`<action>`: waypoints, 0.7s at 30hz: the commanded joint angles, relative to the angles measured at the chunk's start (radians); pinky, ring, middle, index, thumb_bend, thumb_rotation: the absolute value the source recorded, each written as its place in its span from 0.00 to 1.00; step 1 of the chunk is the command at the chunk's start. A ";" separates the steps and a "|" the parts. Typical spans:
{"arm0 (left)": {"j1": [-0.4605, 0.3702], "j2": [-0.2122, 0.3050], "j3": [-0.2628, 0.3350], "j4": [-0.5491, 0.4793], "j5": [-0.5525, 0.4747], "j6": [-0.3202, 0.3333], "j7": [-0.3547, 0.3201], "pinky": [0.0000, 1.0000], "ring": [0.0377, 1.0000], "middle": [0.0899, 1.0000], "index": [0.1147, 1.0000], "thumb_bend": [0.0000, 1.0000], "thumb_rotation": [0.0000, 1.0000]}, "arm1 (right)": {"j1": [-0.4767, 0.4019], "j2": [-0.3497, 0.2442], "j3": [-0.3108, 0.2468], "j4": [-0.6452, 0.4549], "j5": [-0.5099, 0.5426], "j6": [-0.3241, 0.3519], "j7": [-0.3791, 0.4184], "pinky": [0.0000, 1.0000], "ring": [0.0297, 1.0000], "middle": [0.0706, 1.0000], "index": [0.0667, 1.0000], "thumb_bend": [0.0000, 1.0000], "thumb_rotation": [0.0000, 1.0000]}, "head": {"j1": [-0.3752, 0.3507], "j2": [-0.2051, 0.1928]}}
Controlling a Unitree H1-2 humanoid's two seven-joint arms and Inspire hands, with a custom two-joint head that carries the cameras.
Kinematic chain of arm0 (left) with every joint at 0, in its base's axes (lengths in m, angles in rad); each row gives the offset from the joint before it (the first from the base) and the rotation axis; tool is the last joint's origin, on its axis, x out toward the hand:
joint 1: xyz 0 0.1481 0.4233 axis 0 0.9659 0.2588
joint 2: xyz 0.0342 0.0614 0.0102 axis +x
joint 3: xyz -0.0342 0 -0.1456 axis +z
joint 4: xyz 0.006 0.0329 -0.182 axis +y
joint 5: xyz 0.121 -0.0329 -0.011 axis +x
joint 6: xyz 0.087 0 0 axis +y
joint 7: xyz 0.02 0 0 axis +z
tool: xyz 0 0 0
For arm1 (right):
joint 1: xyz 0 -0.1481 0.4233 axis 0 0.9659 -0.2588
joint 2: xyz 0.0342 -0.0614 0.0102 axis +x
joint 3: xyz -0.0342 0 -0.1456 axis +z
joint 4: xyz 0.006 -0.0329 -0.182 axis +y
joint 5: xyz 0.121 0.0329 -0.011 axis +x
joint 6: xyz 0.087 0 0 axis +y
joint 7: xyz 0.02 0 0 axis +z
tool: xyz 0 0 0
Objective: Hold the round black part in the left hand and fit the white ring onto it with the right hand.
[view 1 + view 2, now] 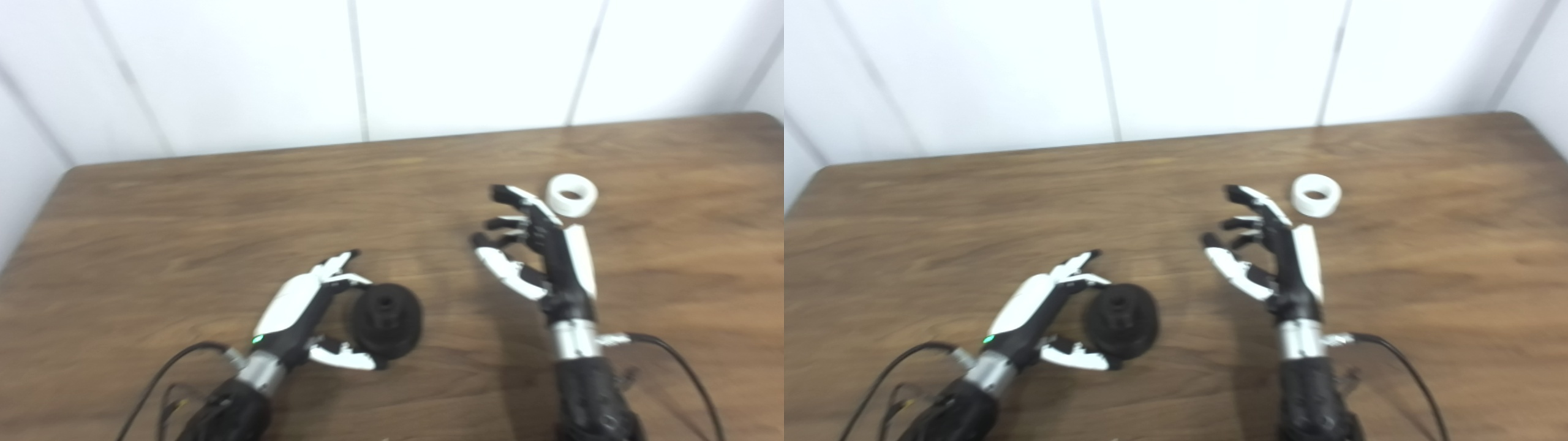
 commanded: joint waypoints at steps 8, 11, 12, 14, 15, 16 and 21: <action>-0.017 0.036 0.047 -0.020 -0.027 -0.044 -0.018 0.99 1.00 1.00 0.59 0.97 0.29 | -0.042 0.025 0.008 -0.028 -0.062 0.004 -0.033 0.51 0.63 0.76 0.75 0.55 0.34 | -0.056 -0.020; -0.020 0.035 0.048 -0.020 -0.025 -0.036 -0.027 0.99 1.00 1.00 0.59 0.97 0.30 | -0.051 0.008 -0.004 -0.042 -0.066 0.015 -0.028 0.52 0.63 0.76 0.76 0.55 0.36 | -0.055 -0.022; -0.021 0.034 0.049 -0.019 -0.024 -0.034 -0.028 0.99 1.00 1.00 0.59 0.97 0.29 | -0.056 0.002 -0.012 -0.047 -0.065 0.012 -0.032 0.53 0.65 0.77 0.76 0.55 0.33 | -0.055 -0.023; -0.023 0.030 0.050 -0.016 -0.027 -0.035 -0.028 0.99 1.00 1.00 0.59 0.97 0.28 | -0.070 -0.018 -0.036 -0.056 -0.078 0.007 -0.048 0.56 0.67 0.77 0.75 0.54 0.31 | -0.053 -0.026; -0.023 0.028 0.052 -0.014 -0.027 -0.037 -0.027 0.99 1.00 1.00 0.59 0.97 0.28 | -0.077 -0.031 -0.050 -0.060 -0.085 0.007 -0.053 0.57 0.68 0.77 0.75 0.54 0.30 | -0.054 -0.026; -0.024 0.027 0.053 -0.011 -0.029 -0.041 -0.026 0.98 1.00 1.00 0.59 0.97 0.27 | -0.086 -0.049 -0.065 -0.063 -0.091 0.010 -0.052 0.59 0.69 0.77 0.74 0.55 0.31 | -0.056 -0.028; -0.024 0.023 0.059 0.000 -0.035 -0.051 -0.024 0.97 1.00 1.00 0.59 0.97 0.29 | -0.133 -0.147 -0.126 -0.072 -0.150 0.057 -0.029 0.63 0.73 0.78 0.74 0.56 0.38 | -0.060 -0.036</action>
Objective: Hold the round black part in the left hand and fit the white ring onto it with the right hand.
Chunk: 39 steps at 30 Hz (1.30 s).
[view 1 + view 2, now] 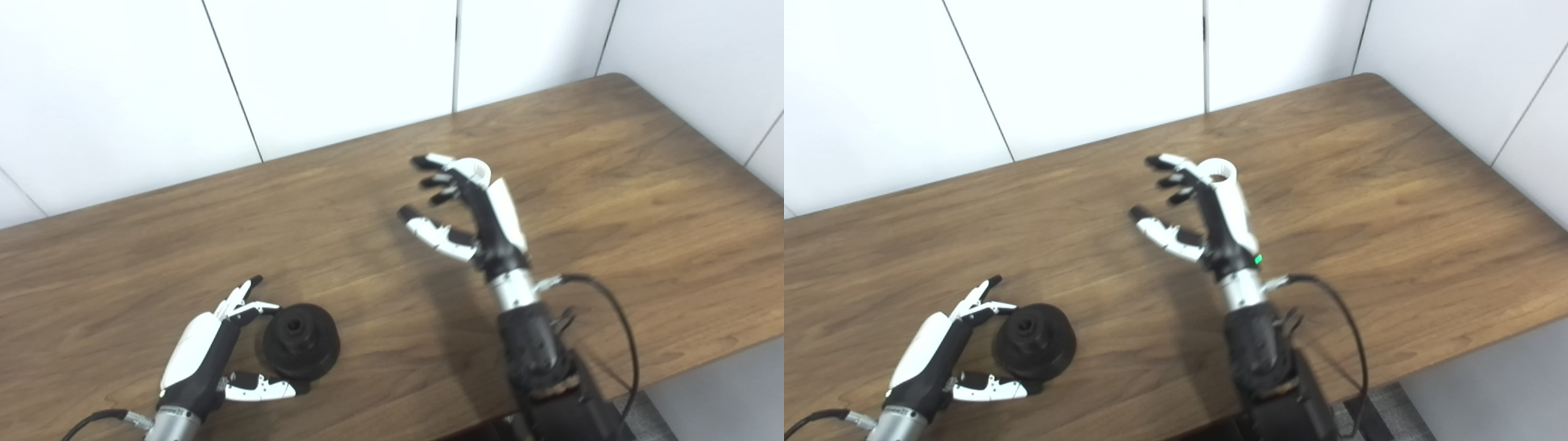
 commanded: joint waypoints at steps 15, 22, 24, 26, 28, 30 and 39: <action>-0.024 0.004 0.017 0.040 -0.011 -0.059 0.014 0.97 1.00 1.00 0.59 0.97 0.27 | -0.174 -0.232 -0.057 -0.028 -0.106 0.206 0.164 0.78 0.97 0.98 0.82 0.68 0.48 | -0.007 -0.001; -0.022 0.003 0.015 0.034 -0.009 -0.052 0.008 0.98 1.00 1.00 0.59 0.97 0.27 | -0.225 -0.294 -0.030 0.053 -0.137 0.211 0.189 0.76 0.95 0.98 0.81 0.75 0.53 | 0.003 -0.005; -0.023 0.004 0.016 0.037 -0.011 -0.059 0.011 0.99 1.00 1.00 0.59 0.97 0.28 | -0.240 -0.310 -0.021 0.081 -0.142 0.215 0.198 0.76 0.94 0.97 0.81 0.75 0.54 | 0.004 -0.005; -0.023 0.005 0.017 0.035 -0.013 -0.059 0.011 0.99 1.00 1.00 0.59 0.97 0.28 | -0.259 -0.330 -0.010 0.119 -0.144 0.223 0.219 0.78 0.94 0.97 0.82 0.75 0.57 | 0.005 -0.005; -0.022 0.006 0.019 0.031 -0.014 -0.059 0.010 0.99 1.00 1.00 0.59 0.97 0.27 | -0.274 -0.347 0.006 0.146 -0.155 0.247 0.247 0.83 0.96 0.99 0.85 0.81 0.68 | 0.007 -0.005; -0.021 0.006 0.020 0.029 -0.016 -0.060 0.011 0.98 1.00 1.00 0.59 0.97 0.27 | -0.285 -0.359 0.022 0.162 -0.170 0.275 0.274 0.85 0.98 1.00 0.87 0.85 0.74 | 0.009 -0.004; -0.017 0.012 0.022 0.017 -0.012 -0.050 0.004 0.96 1.00 1.00 0.59 0.97 0.28 | -0.323 -0.428 0.108 0.250 -0.186 0.361 0.418 0.93 1.00 1.00 0.98 1.00 0.84 | 0.019 0.006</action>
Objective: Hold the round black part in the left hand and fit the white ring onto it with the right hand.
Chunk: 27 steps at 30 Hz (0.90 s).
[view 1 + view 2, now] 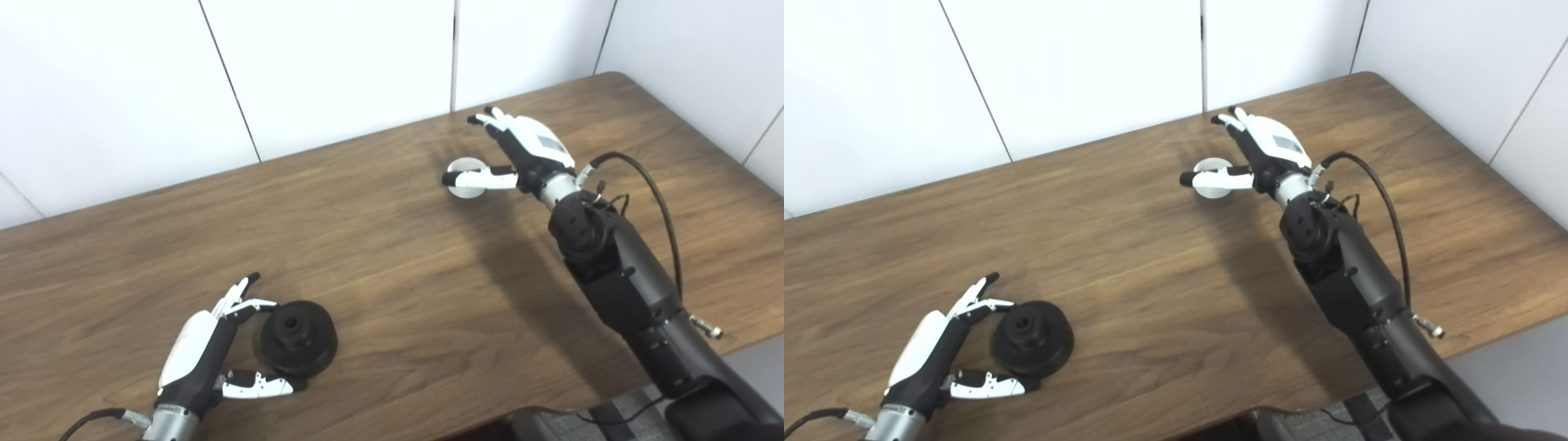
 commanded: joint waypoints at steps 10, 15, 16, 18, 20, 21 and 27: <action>-0.008 0.016 -0.002 -0.021 0.026 0.009 -0.013 0.99 1.00 1.00 0.59 0.97 0.26 | -0.032 -0.052 0.041 -0.003 -0.017 0.041 0.053 0.97 1.00 1.00 0.98 1.00 0.78 | 0.003 0.008; -0.013 0.022 -0.012 -0.015 0.062 0.006 -0.009 0.99 1.00 1.00 0.59 0.97 0.27 | -0.033 -0.058 0.044 -0.005 -0.014 0.052 0.063 1.00 1.00 1.00 0.97 1.00 0.73 | 0.007 0.011; -0.013 0.022 -0.013 -0.012 0.065 0.005 -0.008 0.99 1.00 1.00 0.59 0.97 0.28 | -0.034 -0.058 0.045 -0.004 -0.012 0.054 0.064 1.00 1.00 1.00 0.96 1.00 0.72 | 0.006 0.011; -0.013 0.021 -0.013 -0.009 0.063 0.006 -0.010 0.99 1.00 1.00 0.59 0.98 0.28 | -0.035 -0.059 0.047 -0.002 -0.010 0.055 0.061 1.00 1.00 1.00 0.96 1.00 0.69 | 0.006 0.013; -0.013 0.021 -0.014 -0.013 0.061 0.014 -0.018 0.99 1.00 1.00 0.59 0.97 0.27 | -0.037 -0.059 0.050 0.003 -0.012 0.049 0.053 1.00 1.00 1.00 0.94 1.00 0.66 | 0.007 0.013; -0.012 0.021 -0.015 -0.015 0.061 0.016 -0.021 0.99 1.00 1.00 0.60 0.97 0.27 | -0.038 -0.058 0.051 0.005 -0.014 0.048 0.050 1.00 1.00 1.00 0.93 1.00 0.65 | 0.011 0.014; -0.011 0.017 -0.016 -0.023 0.064 0.020 -0.021 0.98 1.00 1.00 0.59 0.98 0.29 | -0.036 -0.048 0.052 0.027 -0.011 0.024 0.011 0.98 1.00 1.00 0.90 1.00 0.56 | 0.016 0.015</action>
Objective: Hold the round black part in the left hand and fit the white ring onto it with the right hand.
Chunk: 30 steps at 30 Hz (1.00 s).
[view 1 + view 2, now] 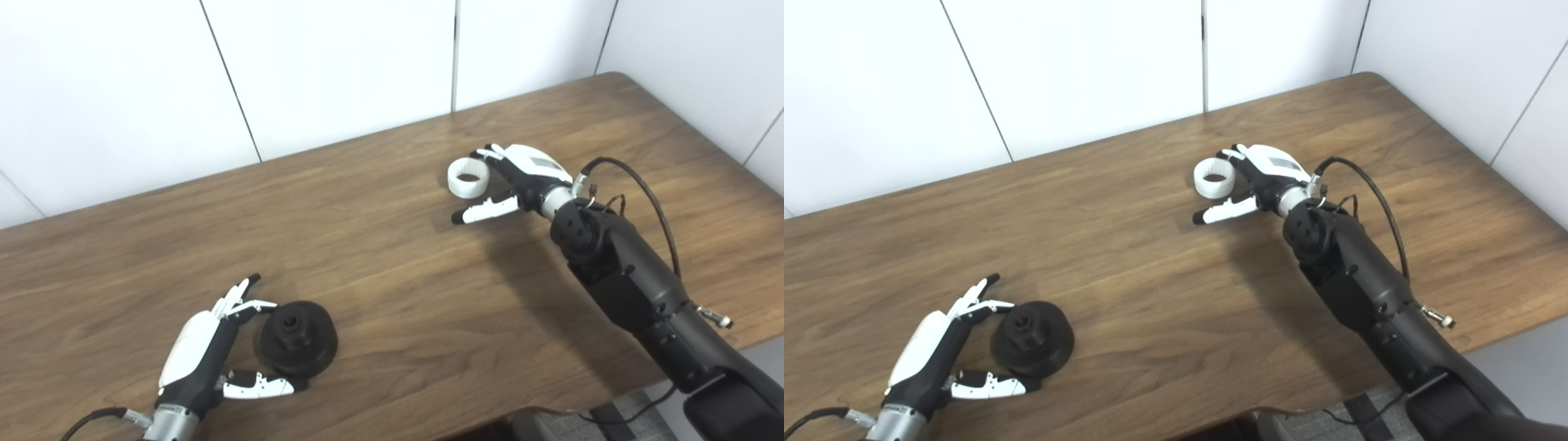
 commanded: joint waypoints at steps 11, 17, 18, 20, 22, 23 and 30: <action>-0.008 0.015 -0.003 -0.025 0.021 0.006 -0.016 0.99 1.00 1.00 0.59 0.97 0.31 | -0.069 -0.007 0.000 0.081 -0.003 -0.044 -0.090 0.96 1.00 1.00 0.91 0.98 0.57 | 0.013 0.000; -0.009 0.013 0.001 -0.027 0.016 0.001 -0.015 1.00 1.00 1.00 0.59 0.97 0.30 | -0.100 -0.002 0.009 0.132 0.001 -0.048 -0.095 0.97 1.00 1.00 0.92 0.98 0.58 | 0.021 0.002; -0.009 0.013 0.002 -0.029 0.016 0.004 -0.017 1.00 1.00 1.00 0.59 0.97 0.31 | -0.104 -0.001 0.012 0.141 0.000 -0.052 -0.099 0.96 1.00 1.00 0.92 0.98 0.58 | 0.022 0.003; -0.009 0.012 0.002 -0.033 0.016 0.010 -0.021 1.00 1.00 1.00 0.59 0.97 0.30 | -0.108 0.004 0.016 0.148 -0.002 -0.054 -0.107 0.94 1.00 1.00 0.92 0.97 0.58 | 0.025 0.003; -0.009 0.012 0.001 -0.036 0.019 0.016 -0.025 1.00 1.00 1.00 0.59 0.97 0.30 | -0.109 0.008 0.020 0.149 -0.003 -0.054 -0.113 0.94 1.00 1.00 0.92 0.96 0.58 | 0.027 0.005; -0.008 0.012 0.001 -0.037 0.019 0.018 -0.027 1.00 1.00 1.00 0.60 0.97 0.30 | -0.109 0.010 0.022 0.149 -0.002 -0.054 -0.117 0.93 1.00 1.00 0.91 0.95 0.58 | 0.028 0.005; -0.005 0.007 -0.001 -0.040 0.018 0.018 -0.023 0.98 1.00 1.00 0.59 0.97 0.29 | -0.109 0.040 0.022 0.163 0.004 -0.047 -0.155 0.92 1.00 1.00 0.88 0.92 0.57 | 0.032 0.007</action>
